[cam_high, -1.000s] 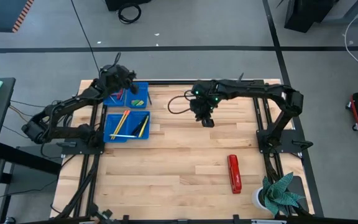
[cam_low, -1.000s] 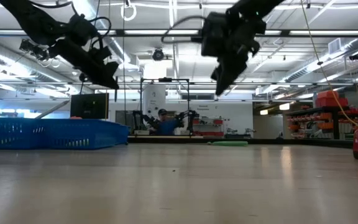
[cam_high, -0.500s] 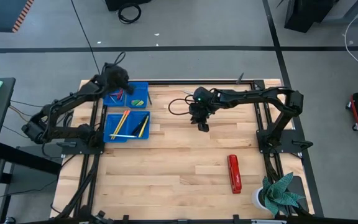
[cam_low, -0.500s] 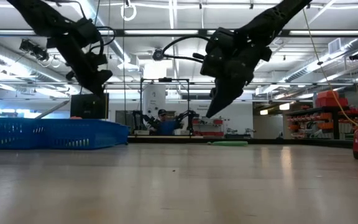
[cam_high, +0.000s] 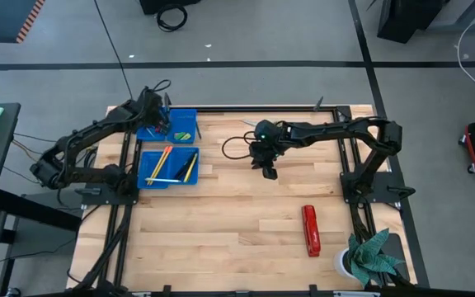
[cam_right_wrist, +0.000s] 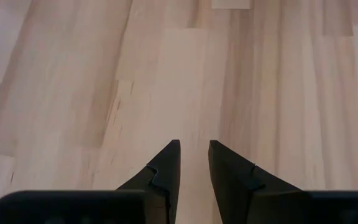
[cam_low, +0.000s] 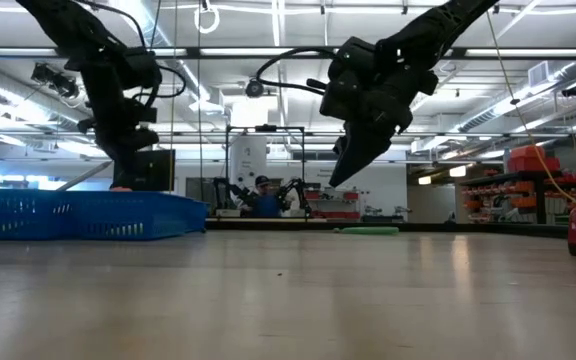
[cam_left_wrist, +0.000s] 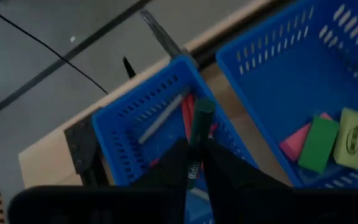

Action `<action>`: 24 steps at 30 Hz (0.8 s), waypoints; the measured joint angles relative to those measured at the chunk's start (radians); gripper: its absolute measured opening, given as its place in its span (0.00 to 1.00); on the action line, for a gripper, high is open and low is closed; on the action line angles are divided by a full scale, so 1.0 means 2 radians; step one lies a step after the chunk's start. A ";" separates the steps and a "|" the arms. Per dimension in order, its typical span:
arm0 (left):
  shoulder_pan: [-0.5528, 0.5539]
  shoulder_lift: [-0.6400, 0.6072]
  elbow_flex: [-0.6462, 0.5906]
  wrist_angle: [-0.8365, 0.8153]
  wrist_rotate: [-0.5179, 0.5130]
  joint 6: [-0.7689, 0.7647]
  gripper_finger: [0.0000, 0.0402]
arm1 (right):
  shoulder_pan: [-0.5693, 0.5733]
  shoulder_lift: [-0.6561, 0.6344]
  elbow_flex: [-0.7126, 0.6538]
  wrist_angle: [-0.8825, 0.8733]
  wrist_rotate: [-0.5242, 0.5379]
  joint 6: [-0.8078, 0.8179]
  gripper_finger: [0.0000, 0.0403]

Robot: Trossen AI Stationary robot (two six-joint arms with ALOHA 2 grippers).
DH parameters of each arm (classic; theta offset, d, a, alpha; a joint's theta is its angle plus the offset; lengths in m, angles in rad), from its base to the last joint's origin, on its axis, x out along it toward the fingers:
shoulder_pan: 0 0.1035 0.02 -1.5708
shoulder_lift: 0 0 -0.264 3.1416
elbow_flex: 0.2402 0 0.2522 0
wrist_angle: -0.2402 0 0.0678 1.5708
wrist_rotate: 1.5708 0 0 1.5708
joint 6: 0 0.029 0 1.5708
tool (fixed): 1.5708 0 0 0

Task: Sort crayons/erasers/pens/pencils in bins
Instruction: Put the green crayon into the top left blue bin

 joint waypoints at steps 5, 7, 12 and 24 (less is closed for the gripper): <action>0.000 0.032 0.000 -0.007 0.002 -0.004 0.23 | 0.003 0.000 0.000 0.000 0.000 -0.008 0.22; 0.001 0.048 0.000 -0.008 0.002 -0.006 0.24 | 0.002 0.000 0.000 0.000 0.000 -0.008 0.22; 0.001 0.077 0.000 0.012 0.001 0.006 0.23 | 0.002 0.000 0.000 0.002 0.000 -0.013 0.22; -0.019 0.059 0.033 0.023 -0.013 0.011 0.17 | 0.002 0.000 0.001 0.107 0.001 0.001 0.22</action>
